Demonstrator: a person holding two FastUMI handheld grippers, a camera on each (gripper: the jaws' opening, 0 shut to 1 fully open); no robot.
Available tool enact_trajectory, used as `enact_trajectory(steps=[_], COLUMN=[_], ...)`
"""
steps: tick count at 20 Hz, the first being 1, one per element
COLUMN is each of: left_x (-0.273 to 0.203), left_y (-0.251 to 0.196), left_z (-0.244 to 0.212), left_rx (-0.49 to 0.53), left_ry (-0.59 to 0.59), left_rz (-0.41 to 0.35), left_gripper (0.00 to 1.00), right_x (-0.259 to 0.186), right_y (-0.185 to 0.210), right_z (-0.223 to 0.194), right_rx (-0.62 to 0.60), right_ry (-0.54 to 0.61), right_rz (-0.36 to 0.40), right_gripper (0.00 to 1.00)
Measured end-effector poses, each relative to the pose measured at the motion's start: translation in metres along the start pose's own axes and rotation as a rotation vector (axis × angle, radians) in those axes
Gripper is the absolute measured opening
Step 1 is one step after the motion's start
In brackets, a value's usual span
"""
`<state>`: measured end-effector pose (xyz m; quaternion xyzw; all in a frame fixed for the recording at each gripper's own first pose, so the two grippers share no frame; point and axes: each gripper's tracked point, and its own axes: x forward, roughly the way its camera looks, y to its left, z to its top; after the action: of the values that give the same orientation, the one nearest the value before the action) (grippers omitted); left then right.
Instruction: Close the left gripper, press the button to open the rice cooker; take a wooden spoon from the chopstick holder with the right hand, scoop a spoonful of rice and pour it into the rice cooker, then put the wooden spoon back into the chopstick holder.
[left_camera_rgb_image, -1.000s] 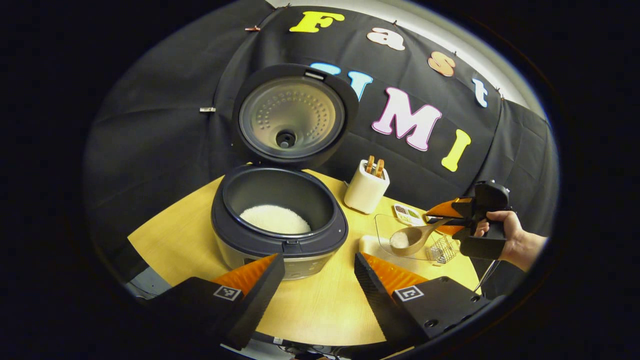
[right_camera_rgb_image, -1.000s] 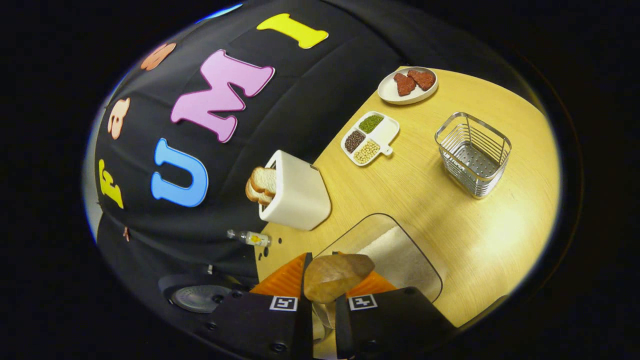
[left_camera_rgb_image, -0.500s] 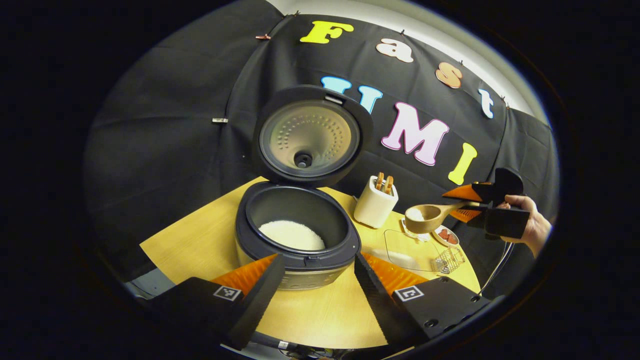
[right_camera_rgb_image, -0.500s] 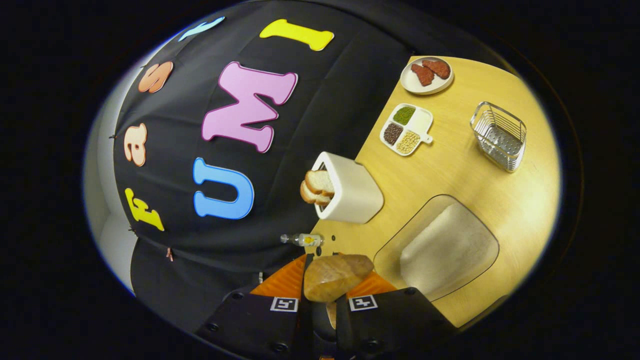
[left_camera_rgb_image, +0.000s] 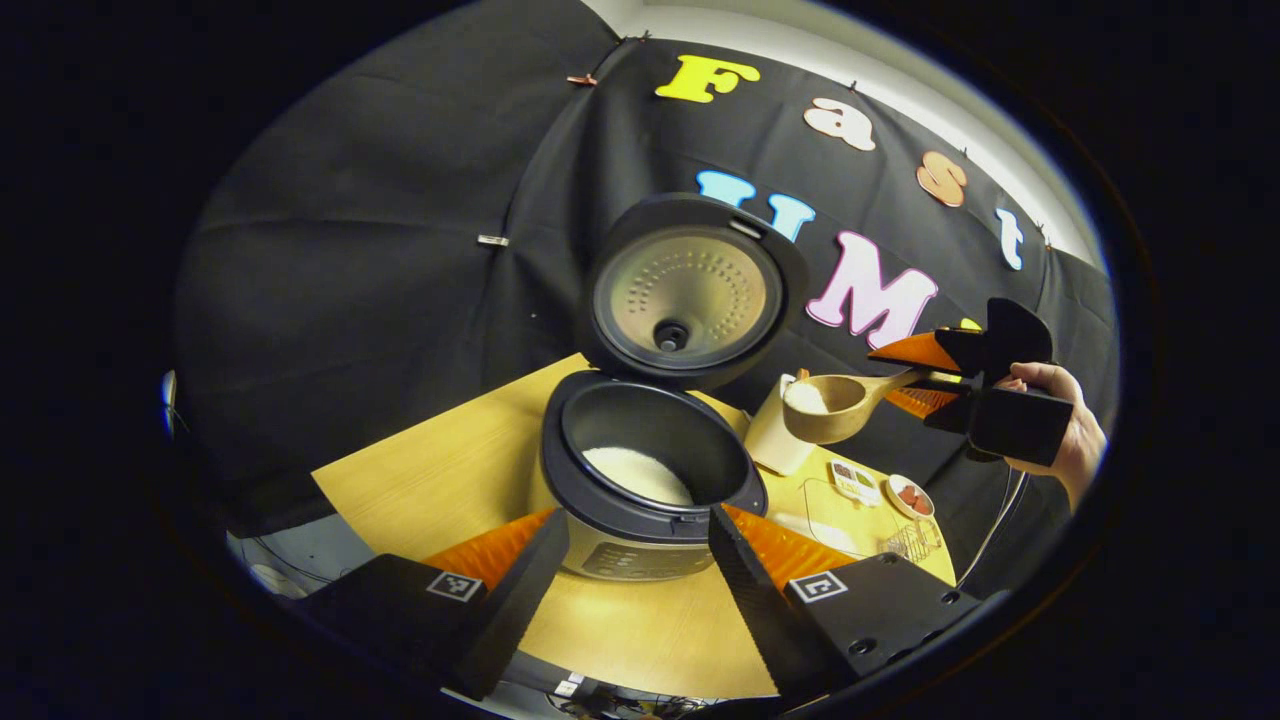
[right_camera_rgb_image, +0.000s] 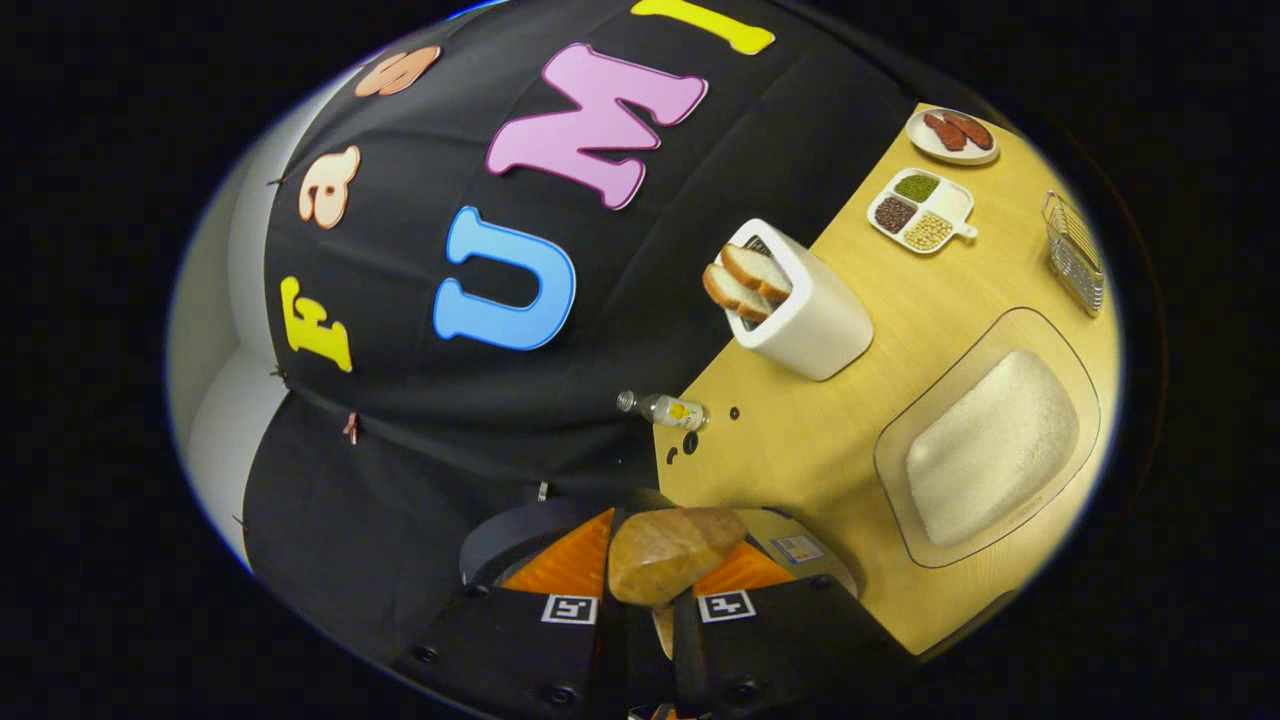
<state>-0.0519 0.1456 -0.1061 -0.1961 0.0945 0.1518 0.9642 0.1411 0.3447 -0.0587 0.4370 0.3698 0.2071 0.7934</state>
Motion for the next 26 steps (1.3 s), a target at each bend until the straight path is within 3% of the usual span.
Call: enact_trajectory(steps=[3, 8, 16, 17, 22, 23, 24, 26], left_x=[-0.002, -0.002, 0.001, 0.003, 0.005, 0.005, 0.007, 0.007], left_y=[0.012, 0.027, 0.037, 0.039, 0.043, 0.044, 0.044, 0.047], left_z=[0.004, 0.004, 0.014, 0.015, 0.021, 0.020, 0.019, 0.018], left_rx=[-0.008, -0.015, -0.031, -0.034, -0.051, -0.052, -0.055, -0.061], left_ry=[-0.009, -0.002, -0.020, -0.018, -0.038, -0.036, -0.034, -0.030], left_rz=[0.018, 0.043, 0.067, 0.075, 0.093, 0.093, 0.094, 0.104], left_gripper=[0.92, 0.95, 0.95, 0.92, 0.95, 0.95, 0.95, 0.95], right_x=[0.016, 0.041, 0.064, 0.066, 0.068, 0.065, 0.063, 0.058], right_y=[0.018, 0.052, 0.055, 0.056, 0.056, 0.055, 0.055, 0.051], right_z=[-0.028, -0.061, -0.104, -0.109, -0.134, -0.139, -0.144, -0.157], right_rx=[-0.182, -0.544, -0.888, -0.941, -1.204, -1.243, -1.282, -1.365], right_ry=[0.011, -0.009, 0.003, 0.011, 0.039, 0.047, 0.054, 0.066], right_rz=[0.019, 0.071, 0.127, 0.142, 0.222, 0.240, 0.260, 0.295], right_gripper=[0.22, 0.22, 0.22, 0.22, 0.22, 0.17, 0.22, 0.22])
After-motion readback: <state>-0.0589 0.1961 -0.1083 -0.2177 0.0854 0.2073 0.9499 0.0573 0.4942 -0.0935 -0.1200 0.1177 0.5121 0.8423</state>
